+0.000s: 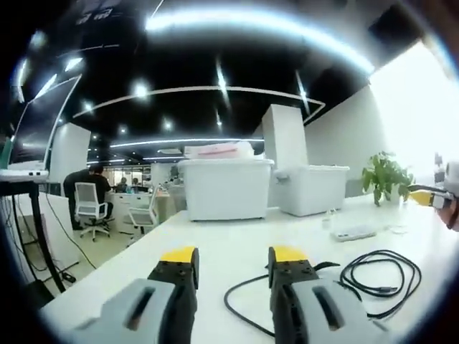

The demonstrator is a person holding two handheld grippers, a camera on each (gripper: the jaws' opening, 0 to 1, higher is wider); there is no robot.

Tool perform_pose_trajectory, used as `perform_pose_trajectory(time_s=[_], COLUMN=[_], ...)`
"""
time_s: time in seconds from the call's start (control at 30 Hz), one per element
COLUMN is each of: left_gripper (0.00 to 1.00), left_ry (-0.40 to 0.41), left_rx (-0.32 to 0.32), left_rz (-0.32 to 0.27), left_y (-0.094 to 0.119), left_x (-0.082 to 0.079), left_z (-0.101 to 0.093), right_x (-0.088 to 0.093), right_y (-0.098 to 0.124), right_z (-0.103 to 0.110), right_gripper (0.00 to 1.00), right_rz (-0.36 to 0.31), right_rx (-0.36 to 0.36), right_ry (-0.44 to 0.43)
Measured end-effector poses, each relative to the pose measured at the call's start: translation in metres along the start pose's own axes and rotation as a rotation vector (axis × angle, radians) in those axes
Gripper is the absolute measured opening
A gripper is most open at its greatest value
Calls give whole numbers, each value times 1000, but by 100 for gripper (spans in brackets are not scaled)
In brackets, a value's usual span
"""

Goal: Coil the Type-C to USB data cable on the desktop and secure it with Velcro straps.

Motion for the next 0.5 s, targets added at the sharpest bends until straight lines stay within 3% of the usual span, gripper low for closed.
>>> perform_pose_trajectory(time_s=[0.07,0.23,0.4,0.5], left_gripper=[40,40,40,40], left_ry=[24,42,16,9], left_rx=[1,15,67,86], left_rz=[13,16,-17,-38], left_y=[-1,-3,-7,-10], left_x=[4,9,8,8], left_z=[3,6,2,2], right_x=[2,13,27,34], right_y=[-2,-12,-25,-32], right_z=[4,33,68,81], right_gripper=[47,48,50,49], right_rz=[13,83,162,200], right_rx=[-21,-166,-301,-342], right_ry=[-11,-50,-84,-91])
Point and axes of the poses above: the point that each gripper's makers call its tool centre point, and the gripper's own axes: y roughly backward along the fingers, z roughly to its left, x roughly out of its underside, the point moved 2 cm from there along y, roughly backward along the fingers, and after that the axes turned 9 degrees about -z, right-handed, at the moved point
